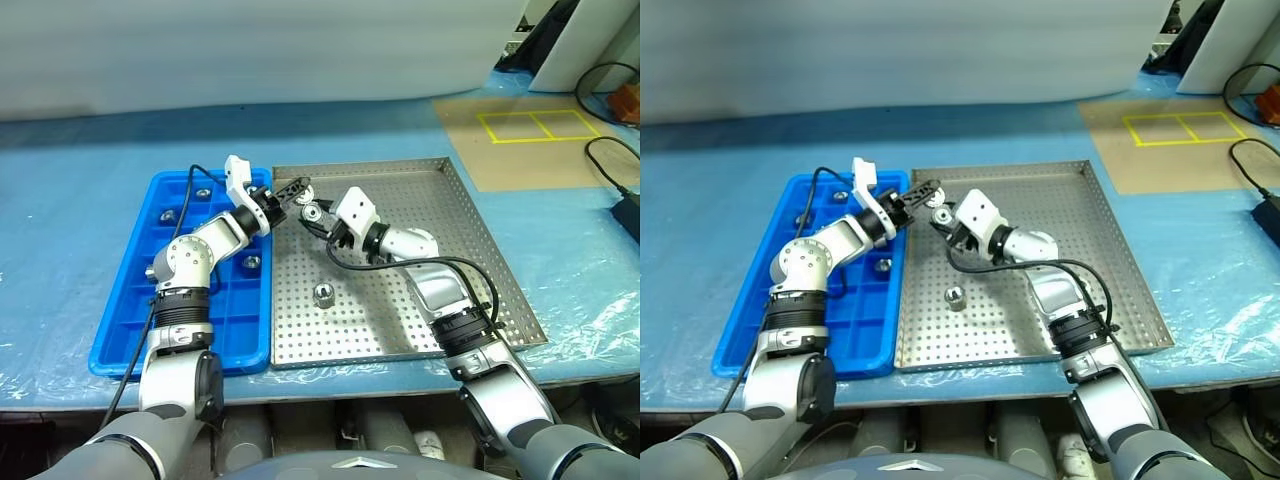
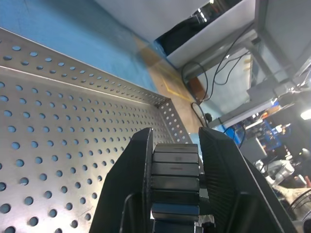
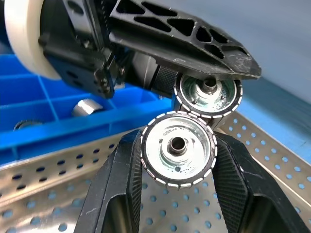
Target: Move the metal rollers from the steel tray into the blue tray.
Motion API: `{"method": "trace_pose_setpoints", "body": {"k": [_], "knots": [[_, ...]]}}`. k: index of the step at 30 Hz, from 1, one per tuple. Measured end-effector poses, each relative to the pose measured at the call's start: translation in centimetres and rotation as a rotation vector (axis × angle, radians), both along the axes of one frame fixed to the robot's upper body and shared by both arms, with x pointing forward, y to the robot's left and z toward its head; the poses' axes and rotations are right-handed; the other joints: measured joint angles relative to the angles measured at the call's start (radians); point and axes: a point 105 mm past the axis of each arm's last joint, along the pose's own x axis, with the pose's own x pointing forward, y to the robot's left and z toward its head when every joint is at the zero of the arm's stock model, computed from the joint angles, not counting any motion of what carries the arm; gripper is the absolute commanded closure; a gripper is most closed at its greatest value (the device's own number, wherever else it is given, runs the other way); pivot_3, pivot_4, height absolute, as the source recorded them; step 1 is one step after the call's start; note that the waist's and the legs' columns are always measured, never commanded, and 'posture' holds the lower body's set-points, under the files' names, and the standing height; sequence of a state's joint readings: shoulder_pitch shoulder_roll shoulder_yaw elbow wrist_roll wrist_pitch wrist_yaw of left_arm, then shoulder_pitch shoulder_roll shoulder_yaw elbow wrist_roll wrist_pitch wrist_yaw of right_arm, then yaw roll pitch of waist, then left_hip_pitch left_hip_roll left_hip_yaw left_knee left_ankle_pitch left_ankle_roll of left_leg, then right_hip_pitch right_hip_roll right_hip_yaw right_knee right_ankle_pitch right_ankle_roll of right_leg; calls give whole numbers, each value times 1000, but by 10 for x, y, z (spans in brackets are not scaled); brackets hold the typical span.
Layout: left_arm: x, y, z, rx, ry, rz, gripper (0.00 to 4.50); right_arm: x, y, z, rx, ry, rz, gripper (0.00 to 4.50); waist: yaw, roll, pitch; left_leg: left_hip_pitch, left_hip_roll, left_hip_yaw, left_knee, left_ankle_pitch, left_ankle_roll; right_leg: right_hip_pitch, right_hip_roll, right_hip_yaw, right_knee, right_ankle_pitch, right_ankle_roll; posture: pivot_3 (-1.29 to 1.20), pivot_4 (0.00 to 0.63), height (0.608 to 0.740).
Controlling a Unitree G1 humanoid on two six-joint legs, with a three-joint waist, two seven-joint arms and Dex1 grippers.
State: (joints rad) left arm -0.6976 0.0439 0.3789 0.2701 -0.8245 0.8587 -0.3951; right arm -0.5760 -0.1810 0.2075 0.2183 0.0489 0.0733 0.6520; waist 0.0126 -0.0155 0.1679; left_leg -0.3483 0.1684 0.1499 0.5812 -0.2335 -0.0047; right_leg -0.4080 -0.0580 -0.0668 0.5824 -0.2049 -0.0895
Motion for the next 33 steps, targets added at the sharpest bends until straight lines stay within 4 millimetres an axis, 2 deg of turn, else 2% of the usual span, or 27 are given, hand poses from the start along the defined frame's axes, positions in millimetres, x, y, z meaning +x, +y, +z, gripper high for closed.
{"method": "trace_pose_setpoints", "body": {"k": [4,7,9,11,13,15,18,21,27,29,33], "knots": [[12,3,22,-188,-8,81,3361,10,0,25,281,98,-54,2860,1,0,1,0,0,0,0,0,0,0,0,0,0,0,0,-128,150,740],[27,11,46,-388,-1,172,3361,16,2,67,610,191,-48,2860,-1,0,1,0,0,0,-1,0,0,-1,0,0,0,0,0,-126,150,740],[36,50,54,-506,-10,340,3361,19,-12,92,771,192,-54,2860,-7,0,1,0,1,0,-3,0,0,-1,0,0,-2,0,0,-123,150,740],[39,107,53,-621,-19,547,3361,26,-43,106,956,217,-108,2860,-6,0,1,2,1,0,-5,0,-1,-1,1,0,-3,0,0,-119,150,740],[36,132,48,-662,-22,638,3361,30,-60,104,1011,235,-153,2860,-1,0,1,1,0,0,-5,1,-1,-2,1,-1,-5,0,0,-119,150,740],[36,133,48,-672,-23,639,3361,31,-59,101,1010,259,-161,2860,8,-1,2,-1,-1,0,-4,2,-3,-3,0,-1,-5,1,0,-119,150,740],[36,111,46,-532,-29,546,3361,26,-36,96,863,247,-114,2860,9,-2,2,-2,-2,0,-3,1,-2,-3,-1,-1,-6,1,0,-112,150,740],[27,97,50,-309,-97,454,3361,20,-22,81,664,207,-91,2860,8,-4,3,-2,-2,0,-3,1,-2,-3,-1,-1,-6,1,0,-103,150,740],[-17,125,69,72,-304,442,3361,10,-13,54,395,164,-18,2860,-2,-3,3,-1,1,1,-5,3,-6,-4,1,-1,-3,0,0,-29,150,740],[-37,134,68,197,-350,447,3361,8,-10,49,358,162,11,2860,2,-3,3,-1,2,1,-5,4,-8,-4,1,-1,-1,0,0,17,150,740],[-72,136,55,497,-436,443,3361,6,-3,38,302,175,66,2860,14,-3,3,2,1,0,-5,2,-12,0,0,-1,-1,0,0,118,150,740]]}}
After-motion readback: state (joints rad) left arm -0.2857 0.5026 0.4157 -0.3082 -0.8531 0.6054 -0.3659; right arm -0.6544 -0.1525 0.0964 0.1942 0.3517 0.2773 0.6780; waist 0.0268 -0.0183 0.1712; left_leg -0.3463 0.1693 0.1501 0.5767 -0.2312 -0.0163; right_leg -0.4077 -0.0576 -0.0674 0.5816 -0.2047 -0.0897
